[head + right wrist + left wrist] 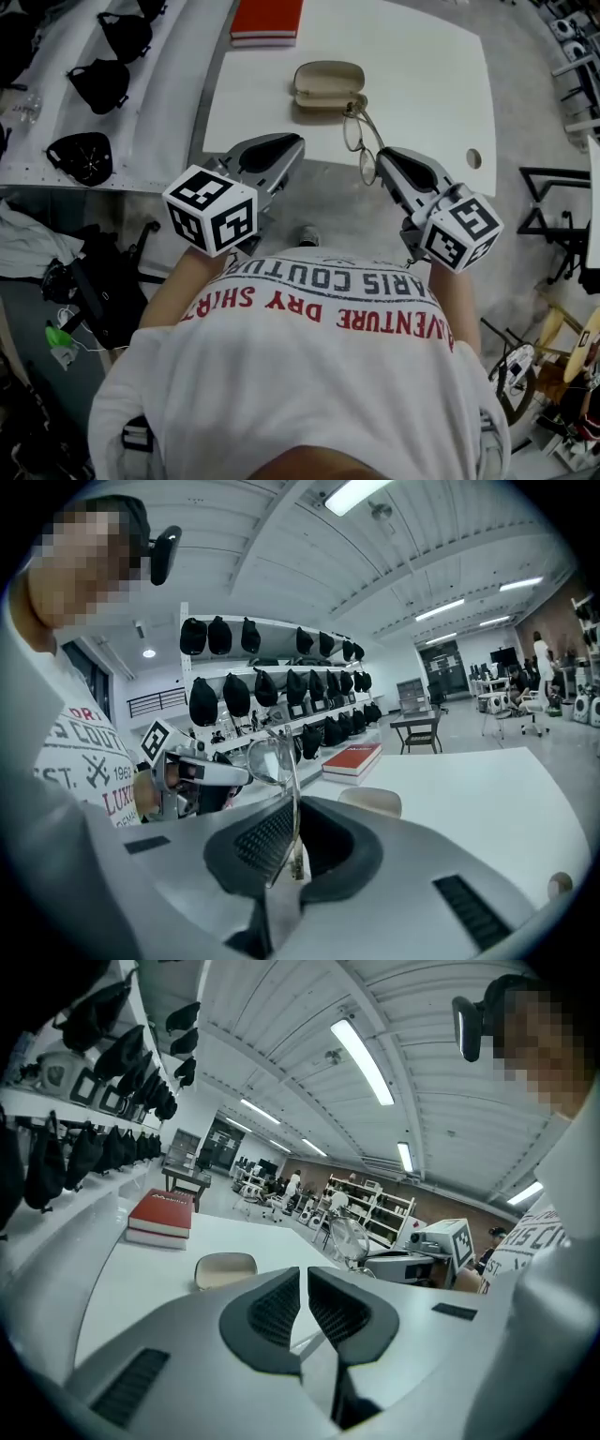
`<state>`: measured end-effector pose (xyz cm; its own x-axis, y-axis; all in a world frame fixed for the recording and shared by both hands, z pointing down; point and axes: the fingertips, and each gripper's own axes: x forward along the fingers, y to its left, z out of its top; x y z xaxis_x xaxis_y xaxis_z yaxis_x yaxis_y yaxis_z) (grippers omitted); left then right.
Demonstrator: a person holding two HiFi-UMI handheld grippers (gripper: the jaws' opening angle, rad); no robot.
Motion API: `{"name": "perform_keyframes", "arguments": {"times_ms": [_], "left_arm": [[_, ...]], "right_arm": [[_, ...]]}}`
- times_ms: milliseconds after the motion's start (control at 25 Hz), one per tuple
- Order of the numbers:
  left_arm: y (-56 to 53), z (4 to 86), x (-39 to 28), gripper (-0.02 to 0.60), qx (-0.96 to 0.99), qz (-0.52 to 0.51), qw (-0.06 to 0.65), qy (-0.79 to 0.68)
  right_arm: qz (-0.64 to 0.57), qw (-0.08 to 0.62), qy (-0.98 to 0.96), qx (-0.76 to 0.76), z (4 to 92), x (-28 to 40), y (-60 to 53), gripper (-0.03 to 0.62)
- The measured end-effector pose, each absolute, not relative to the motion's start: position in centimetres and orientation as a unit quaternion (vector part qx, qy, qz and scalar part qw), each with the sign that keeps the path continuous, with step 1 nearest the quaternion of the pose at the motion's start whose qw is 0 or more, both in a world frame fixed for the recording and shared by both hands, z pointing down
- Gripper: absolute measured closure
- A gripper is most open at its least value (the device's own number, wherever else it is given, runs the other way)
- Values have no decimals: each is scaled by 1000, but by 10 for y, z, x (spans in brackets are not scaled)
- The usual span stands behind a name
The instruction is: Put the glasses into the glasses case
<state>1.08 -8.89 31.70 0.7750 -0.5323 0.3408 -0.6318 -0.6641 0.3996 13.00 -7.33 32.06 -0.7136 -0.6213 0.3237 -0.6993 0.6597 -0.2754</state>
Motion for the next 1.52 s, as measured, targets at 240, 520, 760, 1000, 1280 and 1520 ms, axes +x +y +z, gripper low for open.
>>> {"name": "perform_keyframes", "arguments": {"times_ms": [240,520,760,1000,1280,1520], "left_arm": [[-107,330,13,534,903,98,260,-328],[-117,339,12,534,904,106,255,-326],[-136,352,5,534,900,110,270,-326],[-165,367,-5,534,892,114,289,-328],[-201,387,-14,534,880,124,312,-337],[-224,399,-21,534,871,134,326,-343]], "right_arm": [[184,128,-907,357,336,131,-97,559],[155,162,-908,355,340,130,-117,559],[138,192,-907,350,346,124,-143,559],[142,214,-908,331,358,112,-174,559],[152,239,-906,315,378,106,-211,557],[138,284,-904,289,397,104,-232,558]]}}
